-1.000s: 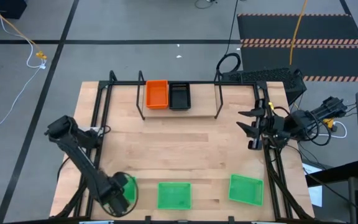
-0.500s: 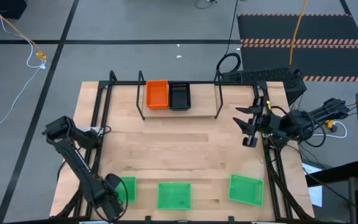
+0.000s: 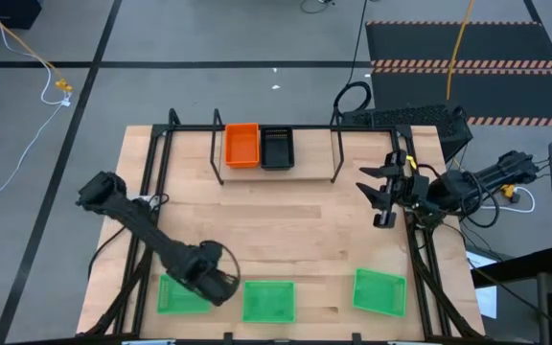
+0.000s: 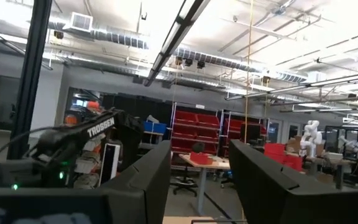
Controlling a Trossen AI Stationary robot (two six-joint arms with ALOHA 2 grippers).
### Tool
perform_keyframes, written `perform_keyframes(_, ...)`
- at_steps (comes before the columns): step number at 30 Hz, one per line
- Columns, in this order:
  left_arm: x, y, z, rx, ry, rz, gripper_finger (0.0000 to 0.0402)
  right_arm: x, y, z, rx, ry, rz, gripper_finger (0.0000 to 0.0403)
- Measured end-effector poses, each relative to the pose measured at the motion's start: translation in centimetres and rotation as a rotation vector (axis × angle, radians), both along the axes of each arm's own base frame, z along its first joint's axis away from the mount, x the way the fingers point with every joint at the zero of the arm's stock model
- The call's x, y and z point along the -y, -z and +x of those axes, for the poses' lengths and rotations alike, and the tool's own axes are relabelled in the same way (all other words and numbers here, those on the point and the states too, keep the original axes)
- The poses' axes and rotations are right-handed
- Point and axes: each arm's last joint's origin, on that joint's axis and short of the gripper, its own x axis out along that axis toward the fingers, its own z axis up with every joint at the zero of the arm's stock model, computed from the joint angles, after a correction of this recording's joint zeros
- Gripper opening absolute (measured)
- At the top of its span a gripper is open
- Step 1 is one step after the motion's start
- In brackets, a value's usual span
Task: Stack baskets on shelf by color
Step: Put the bottom left green basket on the shelf
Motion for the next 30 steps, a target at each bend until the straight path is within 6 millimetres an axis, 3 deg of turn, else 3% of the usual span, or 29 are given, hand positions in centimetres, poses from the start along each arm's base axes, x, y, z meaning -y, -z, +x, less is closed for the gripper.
perform_keyframes(5, -0.1, 2.5, 1.2, -0.147, -0.033, -0.134, 0.0161, 0.0, 0.2, 0.1, -0.019, 0.000, -0.007, 0.0155)
perform_keyframes(15, 0.3, 3.8, 1.5, -0.160, 0.005, -0.099, 0.0155, 0.0, 0.2, 0.1, -0.026, 0.010, -0.030, 0.0155)
perform_keyframes(18, 0.6, 4.7, 1.7, -0.181, 0.037, -0.090, 0.0119, 0.0, 0.2, 0.1, -0.024, 0.010, -0.030, 0.0155)
perform_keyframes(22, 1.1, 5.6, 2.1, -0.173, 0.080, -0.123, 0.0033, 0.0, 0.2, 0.1, -0.021, 0.002, -0.012, 0.0155)
perform_keyframes(26, 1.3, 4.7, 2.5, -0.151, 0.142, -0.168, 0.0016, 0.0, 0.2, 0.1, -0.021, 0.000, -0.008, 0.0155)
perform_keyframes(30, 0.8, 0.5, 2.8, -0.112, 0.197, -0.162, 0.0013, 0.0, 0.2, 0.1, -0.021, -0.001, -0.007, 0.0155)
